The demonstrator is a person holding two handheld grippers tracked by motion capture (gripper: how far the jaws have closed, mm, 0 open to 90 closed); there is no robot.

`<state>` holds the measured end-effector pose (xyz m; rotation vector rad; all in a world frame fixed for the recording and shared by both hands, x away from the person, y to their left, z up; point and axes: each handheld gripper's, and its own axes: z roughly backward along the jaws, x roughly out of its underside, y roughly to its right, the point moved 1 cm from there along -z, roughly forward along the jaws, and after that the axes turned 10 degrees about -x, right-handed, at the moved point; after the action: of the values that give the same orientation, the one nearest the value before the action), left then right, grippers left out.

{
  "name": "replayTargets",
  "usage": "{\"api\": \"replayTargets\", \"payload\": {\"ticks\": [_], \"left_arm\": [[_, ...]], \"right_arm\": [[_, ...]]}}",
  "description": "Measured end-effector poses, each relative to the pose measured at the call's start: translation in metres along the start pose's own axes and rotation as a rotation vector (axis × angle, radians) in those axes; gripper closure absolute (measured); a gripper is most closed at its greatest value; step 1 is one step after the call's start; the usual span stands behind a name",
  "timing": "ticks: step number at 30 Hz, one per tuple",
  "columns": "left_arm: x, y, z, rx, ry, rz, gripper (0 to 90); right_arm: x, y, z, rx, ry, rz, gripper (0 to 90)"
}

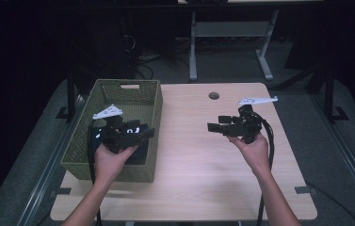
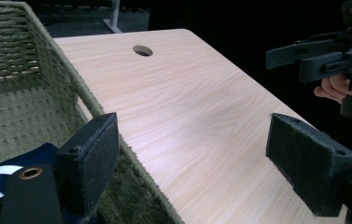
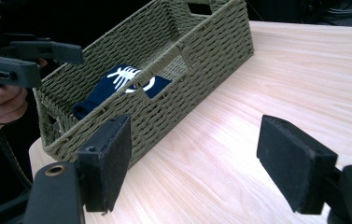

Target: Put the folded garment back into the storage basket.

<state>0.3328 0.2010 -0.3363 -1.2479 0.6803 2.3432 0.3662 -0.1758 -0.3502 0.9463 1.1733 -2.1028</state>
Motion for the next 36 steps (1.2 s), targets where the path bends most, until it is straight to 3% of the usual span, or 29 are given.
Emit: {"api": "replayTargets", "payload": {"ticks": [27, 30, 36], "left_arm": [[0.002, 0.040, -0.026, 0.039, -0.010, -0.043, 17.2], [0.003, 0.046, -0.029, 0.071, -0.004, -0.025, 17.2], [0.004, 0.062, -0.037, 0.090, 0.000, -0.048, 17.2]], "right_arm": [[0.025, 0.018, 0.048, 0.055, 0.036, -0.029, 26.4], [0.029, 0.020, 0.053, 0.063, 0.039, -0.033, 26.4], [0.036, 0.023, 0.061, 0.078, 0.038, -0.043, 26.3]]}}
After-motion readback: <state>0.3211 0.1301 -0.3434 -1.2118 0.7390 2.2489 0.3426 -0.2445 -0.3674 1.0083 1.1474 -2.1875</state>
